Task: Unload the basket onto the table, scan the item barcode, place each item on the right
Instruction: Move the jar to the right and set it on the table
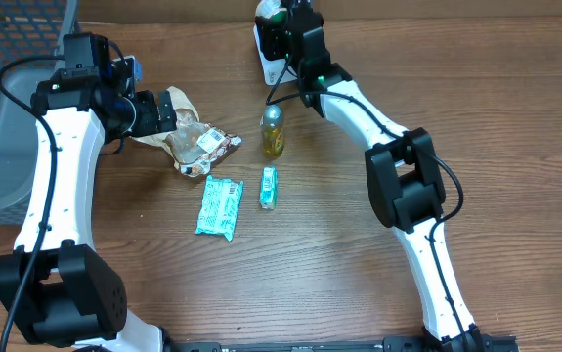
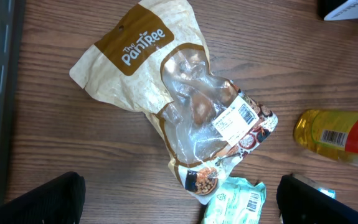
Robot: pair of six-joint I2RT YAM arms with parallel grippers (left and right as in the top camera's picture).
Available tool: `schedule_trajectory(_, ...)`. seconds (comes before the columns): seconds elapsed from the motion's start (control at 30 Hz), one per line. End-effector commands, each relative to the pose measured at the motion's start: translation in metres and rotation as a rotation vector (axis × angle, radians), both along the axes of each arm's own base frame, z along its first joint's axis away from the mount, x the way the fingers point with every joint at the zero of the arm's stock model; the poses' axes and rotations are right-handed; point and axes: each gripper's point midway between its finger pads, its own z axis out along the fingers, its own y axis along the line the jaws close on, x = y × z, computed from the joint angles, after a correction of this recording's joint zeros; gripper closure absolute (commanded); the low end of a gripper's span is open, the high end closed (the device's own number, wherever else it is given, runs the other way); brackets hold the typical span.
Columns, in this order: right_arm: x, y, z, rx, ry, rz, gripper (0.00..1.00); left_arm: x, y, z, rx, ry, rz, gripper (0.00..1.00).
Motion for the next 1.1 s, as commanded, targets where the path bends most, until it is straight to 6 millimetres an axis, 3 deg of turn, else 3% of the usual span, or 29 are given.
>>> schedule_trajectory(0.0,-0.007,-0.02,0.112,0.054,-0.117,-0.023,0.73,0.001,-0.005,0.003,0.002,-0.012,-0.039,0.01)
schedule_trajectory(0.13,-0.026,-0.037,0.119,0.003,0.002,-0.034,0.73,0.001,-0.005,0.003,0.002,-0.012,-0.039,0.0)
schedule_trajectory(0.27,-0.055,-0.067,0.1,-0.08,0.208,-0.062,0.73,0.001,-0.005,0.003,0.002,-0.012,-0.039,0.01)
schedule_trajectory(0.43,-0.107,-0.128,0.065,-0.186,0.519,-0.127,0.73,0.001,-0.005,0.003,0.002,-0.012,-0.039,0.0)
schedule_trajectory(0.7,-0.196,-0.233,-0.013,-0.292,1.05,-0.262,0.72,0.001,-0.005,0.003,0.002,-0.012,-0.039,0.01)
schedule_trajectory(0.93,-0.24,-0.294,-0.066,-0.266,1.27,-0.361,0.7,0.001,-0.005,0.003,0.002,-0.012,-0.039,0.01)
schedule_trajectory(1.07,-0.255,-0.314,-0.087,-0.217,1.331,-0.392,0.69,0.001,-0.005,0.003,0.002,-0.012,-0.039,0.01)
